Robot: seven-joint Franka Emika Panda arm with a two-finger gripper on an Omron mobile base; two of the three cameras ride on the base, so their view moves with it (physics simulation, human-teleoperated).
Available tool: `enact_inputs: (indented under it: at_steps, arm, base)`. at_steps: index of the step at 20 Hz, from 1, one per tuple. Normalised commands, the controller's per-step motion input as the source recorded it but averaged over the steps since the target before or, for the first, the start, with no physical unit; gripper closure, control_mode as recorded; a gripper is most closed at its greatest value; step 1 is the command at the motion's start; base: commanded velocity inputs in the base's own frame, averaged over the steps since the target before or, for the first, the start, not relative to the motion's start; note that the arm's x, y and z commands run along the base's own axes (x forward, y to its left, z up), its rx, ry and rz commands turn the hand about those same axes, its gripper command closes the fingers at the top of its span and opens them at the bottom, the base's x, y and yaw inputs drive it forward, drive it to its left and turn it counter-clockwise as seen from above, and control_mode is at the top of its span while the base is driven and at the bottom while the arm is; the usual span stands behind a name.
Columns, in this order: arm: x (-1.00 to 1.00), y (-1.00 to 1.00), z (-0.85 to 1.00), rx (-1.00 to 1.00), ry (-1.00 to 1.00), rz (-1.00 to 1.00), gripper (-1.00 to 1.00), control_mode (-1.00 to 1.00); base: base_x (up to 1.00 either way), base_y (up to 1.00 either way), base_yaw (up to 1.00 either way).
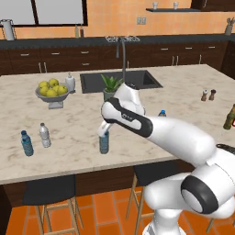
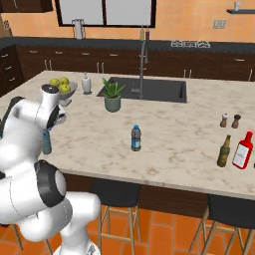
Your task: Move the plastic bottles in the middle to the plastics group, and the glass bottles in the middle to the glass group.
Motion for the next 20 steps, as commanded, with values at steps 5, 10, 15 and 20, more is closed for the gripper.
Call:
enact_inputs:
  at_steps: [5,10,15,20]
  arm:
    - [-0.22,1.00,0.00,-0.02,0.00,0.19,1.00,-1.00]
    - [0.04,1.00,0.00,-0.02,-0.01,0.04,1.00,-1.00]
    - [0.32,0.93,0.00,-0.04,0.00,0.00,1.00,-1.00]
    - [0.56,0.41,0.00,-0.06,-0.05,0.00,1.00,-1.00]
  base:
    - [0.00,0.00,0.00]
    - [0.00,0.00,0.00]
    - [0.00,0.00,0.00]
    - [0.00,0.00,0.00]
